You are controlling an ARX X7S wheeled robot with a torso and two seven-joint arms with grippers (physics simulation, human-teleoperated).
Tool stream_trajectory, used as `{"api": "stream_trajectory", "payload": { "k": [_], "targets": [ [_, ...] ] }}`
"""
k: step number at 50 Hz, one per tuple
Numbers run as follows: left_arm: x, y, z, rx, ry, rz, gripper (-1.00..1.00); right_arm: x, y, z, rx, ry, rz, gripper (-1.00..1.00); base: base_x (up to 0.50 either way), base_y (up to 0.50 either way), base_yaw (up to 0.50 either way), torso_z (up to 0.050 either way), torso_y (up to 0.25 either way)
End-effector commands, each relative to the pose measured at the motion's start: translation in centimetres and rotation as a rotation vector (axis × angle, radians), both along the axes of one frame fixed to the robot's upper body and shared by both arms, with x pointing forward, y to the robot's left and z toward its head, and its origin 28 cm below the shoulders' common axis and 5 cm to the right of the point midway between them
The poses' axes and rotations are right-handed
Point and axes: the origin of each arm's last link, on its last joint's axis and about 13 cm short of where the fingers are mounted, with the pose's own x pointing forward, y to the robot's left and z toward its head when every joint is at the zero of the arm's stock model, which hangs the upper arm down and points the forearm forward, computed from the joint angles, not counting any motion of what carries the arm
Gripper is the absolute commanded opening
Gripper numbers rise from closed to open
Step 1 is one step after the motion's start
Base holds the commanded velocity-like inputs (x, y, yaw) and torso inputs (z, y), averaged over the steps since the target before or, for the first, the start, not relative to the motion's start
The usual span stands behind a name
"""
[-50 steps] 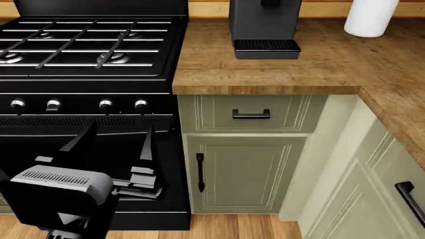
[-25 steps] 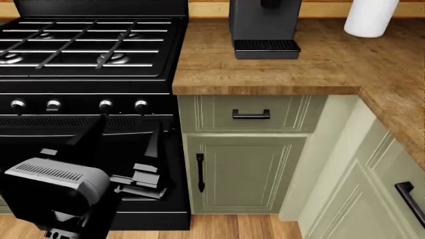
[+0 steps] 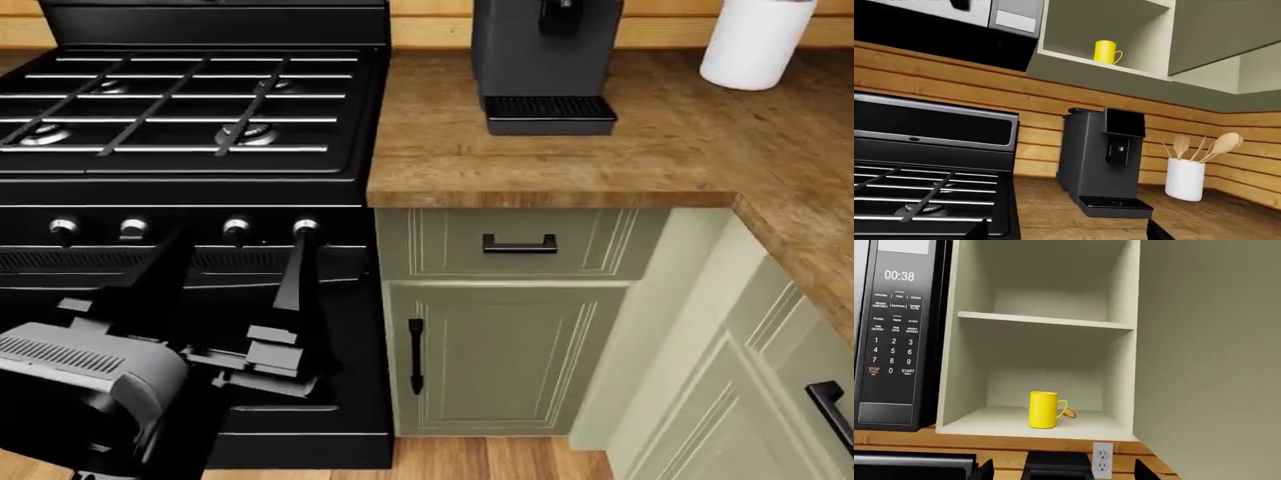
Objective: Pick the mug from the cabinet, place it under the coffee machine dispenser, and press the start button.
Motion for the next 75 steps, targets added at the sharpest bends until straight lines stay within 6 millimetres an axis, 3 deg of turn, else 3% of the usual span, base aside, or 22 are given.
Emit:
{"api": "stream_trajectory", "payload": {
  "k": [1, 12, 45, 75],
  "targets": [
    [-0.1, 0.01, -0.05, 0.003, 0.013, -0.005, 1.0, 0.03, 0.15, -0.01, 0.001, 0.001, 0.007, 1.0, 0.08, 0.5, 0.0, 0.0, 0.0],
    [-0.11, 0.05, -0.16, 0.004, 0.02, -0.005, 1.0, 0.03, 0.15, -0.01, 0.001, 0.001, 0.007, 1.0, 0.08, 0.5, 0.0, 0.0, 0.0],
    [-0.1, 0.55, 0.66, -0.016, -0.054, 0.025, 1.0, 0.03, 0.15, -0.01, 0.001, 0.001, 0.007, 1.0, 0.0, 0.0, 0.0, 0.043, 0.104],
    [-0.12, 0.49, 0.38, -0.019, -0.045, 0.025, 1.0, 0.03, 0.15, -0.01, 0.001, 0.001, 0.007, 1.0, 0.23, -0.02, 0.0, 0.0, 0.0]
  ]
}}
